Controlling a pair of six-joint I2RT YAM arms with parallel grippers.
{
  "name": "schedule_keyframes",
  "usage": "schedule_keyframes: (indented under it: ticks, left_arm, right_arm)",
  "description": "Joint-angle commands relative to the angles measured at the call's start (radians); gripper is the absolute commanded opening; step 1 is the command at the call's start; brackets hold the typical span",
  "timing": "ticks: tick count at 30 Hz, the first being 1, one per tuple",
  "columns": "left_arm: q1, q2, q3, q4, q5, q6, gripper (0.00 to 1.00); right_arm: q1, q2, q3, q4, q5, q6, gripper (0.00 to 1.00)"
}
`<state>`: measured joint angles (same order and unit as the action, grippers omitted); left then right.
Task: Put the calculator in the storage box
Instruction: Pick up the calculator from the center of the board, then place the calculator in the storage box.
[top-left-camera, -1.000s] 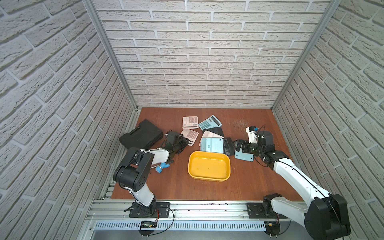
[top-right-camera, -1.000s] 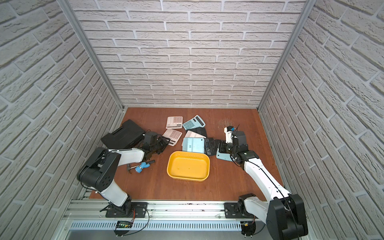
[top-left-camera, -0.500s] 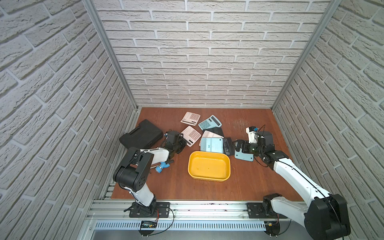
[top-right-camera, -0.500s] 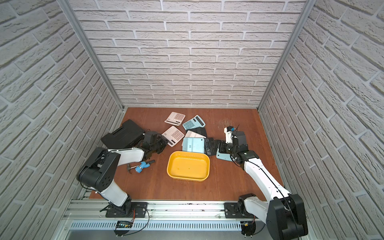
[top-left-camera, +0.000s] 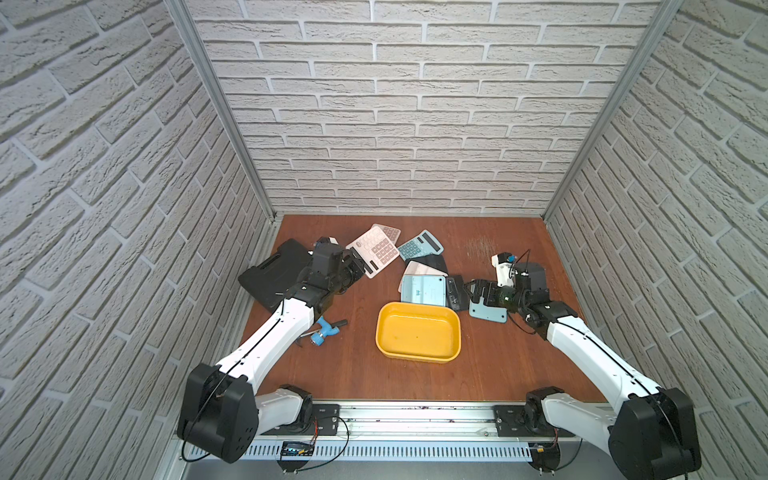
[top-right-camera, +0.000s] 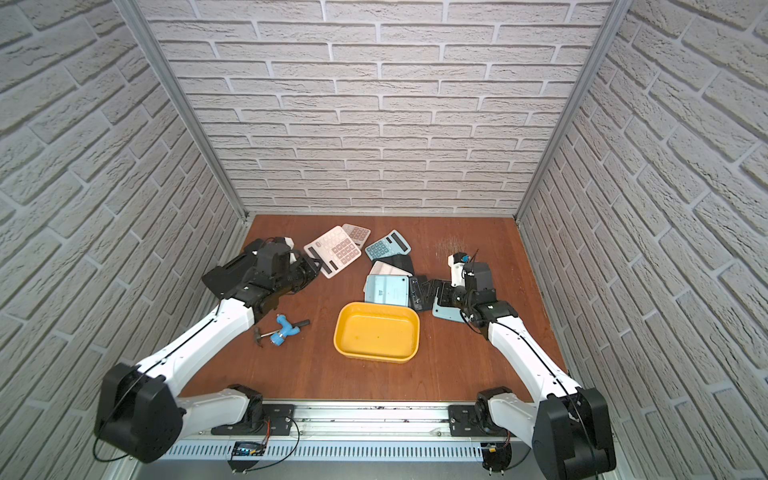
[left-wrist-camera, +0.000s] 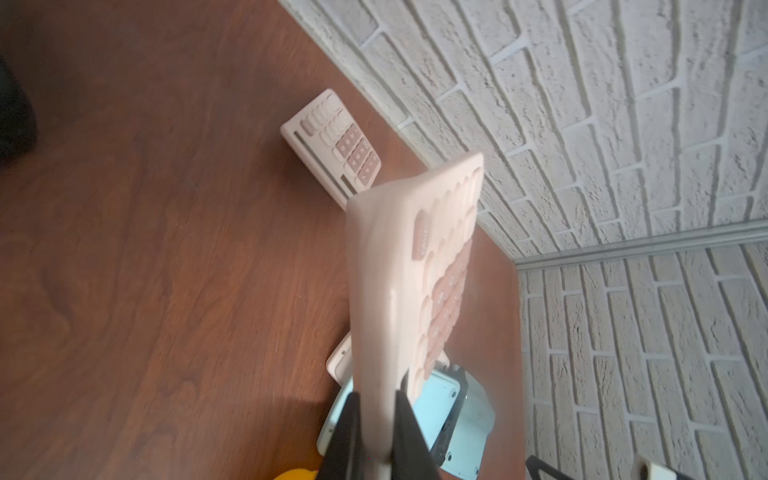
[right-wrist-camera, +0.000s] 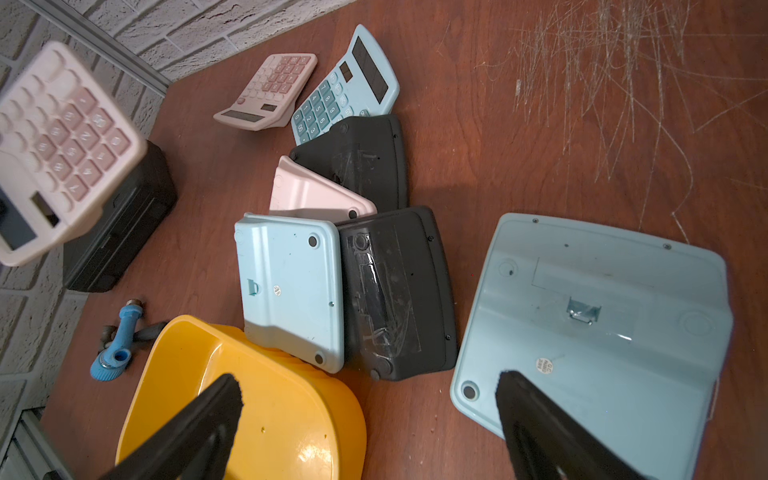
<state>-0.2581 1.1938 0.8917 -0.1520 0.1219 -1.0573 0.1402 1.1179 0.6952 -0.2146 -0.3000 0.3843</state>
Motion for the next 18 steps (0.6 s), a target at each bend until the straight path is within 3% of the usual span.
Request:
schedule_keyframes:
  ticks: [1, 11, 18]
  left_arm:
    - [0.02, -0.024, 0.063, -0.151, 0.091, 0.14, 0.0]
    - [0.01, 0.045, 0.136, -0.318, 0.468, 0.289, 0.0]
    - [-0.118, 0.068, 0.111, -0.398, 0.498, 0.348, 0.0]
  right_arm:
    - [-0.001, -0.006, -0.008, 0.018, 0.0, -0.013, 0.99]
    - [-0.001, 0.001, -0.01, 0.018, 0.015, -0.012, 0.99]
    - [-0.001, 0.01, -0.01, 0.02, 0.018, -0.013, 0.99]
